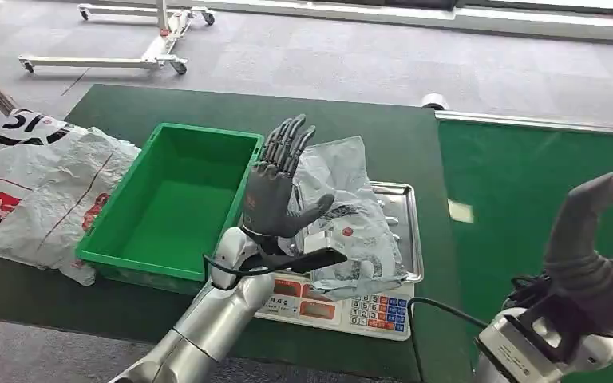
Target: Moved the parcel from conveyor to table for the left to box.
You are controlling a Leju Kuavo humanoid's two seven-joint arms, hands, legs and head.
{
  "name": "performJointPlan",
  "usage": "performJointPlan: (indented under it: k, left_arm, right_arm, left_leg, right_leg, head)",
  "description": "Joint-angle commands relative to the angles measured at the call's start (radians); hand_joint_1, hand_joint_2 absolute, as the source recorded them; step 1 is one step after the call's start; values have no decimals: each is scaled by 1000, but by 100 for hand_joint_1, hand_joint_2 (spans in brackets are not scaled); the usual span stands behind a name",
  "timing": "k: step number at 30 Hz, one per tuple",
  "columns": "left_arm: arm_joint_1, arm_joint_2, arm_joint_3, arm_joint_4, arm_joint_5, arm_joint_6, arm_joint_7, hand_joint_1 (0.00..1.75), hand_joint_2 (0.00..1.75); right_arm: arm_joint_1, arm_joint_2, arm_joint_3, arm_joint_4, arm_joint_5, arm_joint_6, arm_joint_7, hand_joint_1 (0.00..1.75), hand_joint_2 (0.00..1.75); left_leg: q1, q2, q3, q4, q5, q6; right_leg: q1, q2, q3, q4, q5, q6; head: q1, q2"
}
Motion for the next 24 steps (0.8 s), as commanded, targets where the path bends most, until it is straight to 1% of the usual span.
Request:
performJointPlan:
  k: [1,2,4,5,6,7,9,10,11,12,13,14,17,18,19,20,22,23,24]
  left_arm:
    - [-114,34,-146,188,-55,-132,23,0,175]
    - [-121,38,-170,217,-69,-181,27,0,175]
    - [-138,38,-196,264,-63,-275,10,0,175]
    - [-144,34,-203,299,-30,-371,-22,0,175]
    - [-151,35,-202,312,-14,-409,-36,0,175]
    - [-163,35,-210,338,-5,-465,-44,0,175]
    - [-183,35,-218,376,8,-529,-57,0,175]
    - [-189,36,-218,387,14,-546,-61,0,175]
    - [-189,36,-218,387,14,-546,-61,0,175]
    - [-189,36,-218,387,14,-546,-61,0,175]
    - [-189,36,-218,387,14,-546,-61,0,175]
    - [-189,36,-218,387,14,-546,-61,0,175]
    - [-198,35,-224,404,19,-573,-64,0,175]
    - [-199,36,-225,408,23,-585,-68,0,175]
    - [-202,37,-226,413,26,-597,-70,0,175]
    - [-204,38,-228,416,27,-602,-71,0,175]
    - [-208,37,-230,423,31,-619,-74,0,175]
    - [-215,37,-234,429,32,-637,-74,0,175]
    - [-221,37,-242,435,28,-656,-73,0,175]
  right_arm:
    - [-27,68,4,41,-2,-1,0,0,175]
    - [-34,68,7,54,-4,-1,0,0,175]
    - [-46,69,6,69,-4,-1,0,0,175]
    - [-52,69,7,80,-4,-1,0,0,175]
    - [-56,69,6,83,-3,-1,0,0,175]
    - [-63,69,0,93,-6,-1,0,0,175]
    - [-65,69,-11,101,-8,-1,0,0,175]
    - [-63,69,-13,101,-12,-1,0,0,175]
    - [-63,69,-13,101,-12,-1,0,0,175]
    - [-63,69,-13,101,-12,-1,0,0,175]
    - [-63,69,-13,101,-12,-1,0,0,175]
    - [-63,69,-13,101,-12,-1,0,0,175]
    - [-53,69,-18,95,-13,-1,0,0,175]
    - [-51,69,-19,93,-13,-1,0,0,175]
    - [-48,69,-22,92,-13,-1,0,0,175]
    - [-47,69,-24,91,-14,-1,0,0,175]
    - [-44,69,-28,92,-19,-1,0,0,175]
    - [-44,69,-30,92,-20,-1,0,0,175]
    - [-44,69,-30,95,-22,-1,0,0,175]
  left_leg:
    - [0,-5,1,-2,1,0]
    - [1,-4,0,0,0,0]
    - [1,-6,1,-3,2,0]
    - [0,-3,1,-1,1,0]
    - [0,-4,1,-3,1,0]
    - [0,-2,0,-1,1,0]
    - [1,-3,1,-2,1,0]
    - [0,-2,0,-1,1,0]
    - [1,-3,0,-1,1,0]
    - [0,-2,0,0,0,0]
    - [1,-3,0,-1,1,0]
    - [0,-2,-1,0,0,0]
    - [1,-4,2,-4,1,0]
    - [0,-3,0,-1,0,0]
    - [1,-4,1,-2,1,0]
    - [1,-2,0,-1,0,0]
    - [1,-3,0,-2,1,0]
    - [0,-2,0,-1,0,0]
    - [1,-3,0,-1,0,0]
  right_leg:
    - [0,6,0,-1,0,-2]
    - [0,3,0,0,0,-1]
    - [0,8,1,-2,1,-2]
    - [0,6,0,-1,1,-1]
    - [0,9,1,-2,2,-2]
    - [0,7,0,-1,1,-1]
    - [0,10,0,-2,2,-2]
    - [0,8,-1,0,1,-1]
    - [0,9,0,-1,2,-2]
    - [0,4,0,0,0,-1]
    - [0,7,0,-1,1,-2]
    - [-1,5,-1,0,0,-1]
    - [0,12,1,-3,2,-2]
    - [0,6,0,0,0,-1]
    - [0,8,0,-1,1,-2]
    - [0,6,0,0,0,-1]
    - [0,8,0,-2,1,-2]
    - [0,5,0,0,0,-1]
    - [0,6,0,-1,1,-1]
  head:
    - [0,0]
    - [0,0]
    - [0,0]
    - [0,0]
    - [0,0]
    - [0,0]
    - [0,0]
    - [0,0]
    - [0,0]
    - [0,0]
    - [0,0]
    - [0,0]
    - [0,0]
    - [0,0]
    - [0,0]
    - [0,0]
    - [0,0]
    - [0,0]
    - [0,0]
